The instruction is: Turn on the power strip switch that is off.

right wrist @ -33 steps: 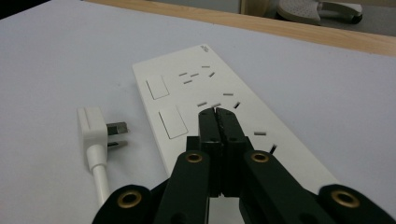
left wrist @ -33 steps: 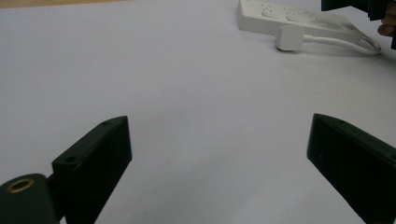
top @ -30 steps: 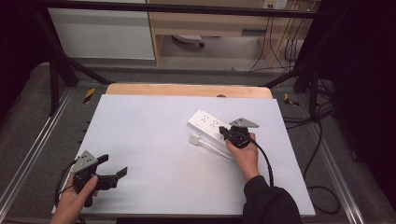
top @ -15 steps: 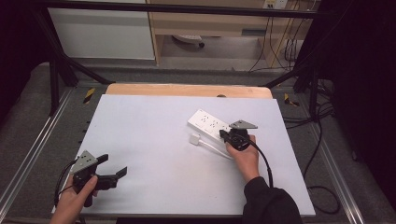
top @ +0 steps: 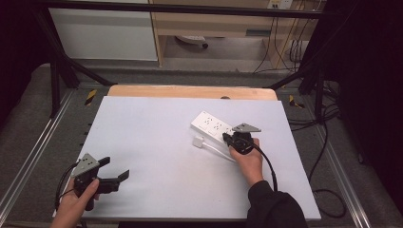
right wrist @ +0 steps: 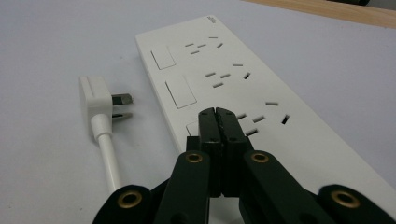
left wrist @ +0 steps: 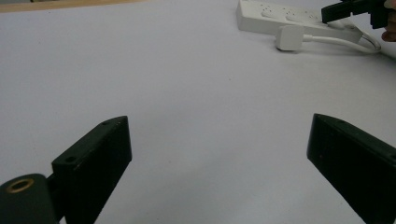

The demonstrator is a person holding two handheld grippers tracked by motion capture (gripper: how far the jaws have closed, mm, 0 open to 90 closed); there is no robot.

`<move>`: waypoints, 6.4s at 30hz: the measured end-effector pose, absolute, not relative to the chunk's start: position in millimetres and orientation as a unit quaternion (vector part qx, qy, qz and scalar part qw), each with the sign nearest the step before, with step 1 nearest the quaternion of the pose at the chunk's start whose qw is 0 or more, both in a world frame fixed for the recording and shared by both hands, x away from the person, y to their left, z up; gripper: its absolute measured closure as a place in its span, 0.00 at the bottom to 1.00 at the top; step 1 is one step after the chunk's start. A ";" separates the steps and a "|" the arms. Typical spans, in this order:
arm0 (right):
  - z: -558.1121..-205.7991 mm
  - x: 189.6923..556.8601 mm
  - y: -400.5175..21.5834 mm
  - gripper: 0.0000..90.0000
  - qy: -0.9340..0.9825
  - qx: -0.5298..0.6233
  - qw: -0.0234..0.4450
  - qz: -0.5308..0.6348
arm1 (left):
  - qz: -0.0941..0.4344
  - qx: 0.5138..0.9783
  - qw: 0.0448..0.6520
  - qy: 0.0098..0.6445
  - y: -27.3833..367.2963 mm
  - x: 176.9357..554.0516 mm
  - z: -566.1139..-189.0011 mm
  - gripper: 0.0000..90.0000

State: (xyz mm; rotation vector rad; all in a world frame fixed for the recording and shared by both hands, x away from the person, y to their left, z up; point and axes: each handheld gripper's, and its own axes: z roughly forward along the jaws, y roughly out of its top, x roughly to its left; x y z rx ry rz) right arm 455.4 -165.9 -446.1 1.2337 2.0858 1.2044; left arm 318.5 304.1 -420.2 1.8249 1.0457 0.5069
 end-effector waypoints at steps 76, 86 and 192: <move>-445.0 452.8 -168.3 1.00 0.745 0.445 0.219 0.447 | 0.204 0.748 0.470 0.422 303.7 317.3 -420.5 0.07; -440.8 452.2 -169.8 1.00 0.741 0.445 0.221 0.452 | 0.204 0.751 0.466 0.421 302.7 317.3 -420.9 0.07; -364.2 402.5 -225.3 0.05 0.679 0.475 0.283 0.483 | 0.203 0.750 0.466 0.424 304.7 317.2 -421.0 0.07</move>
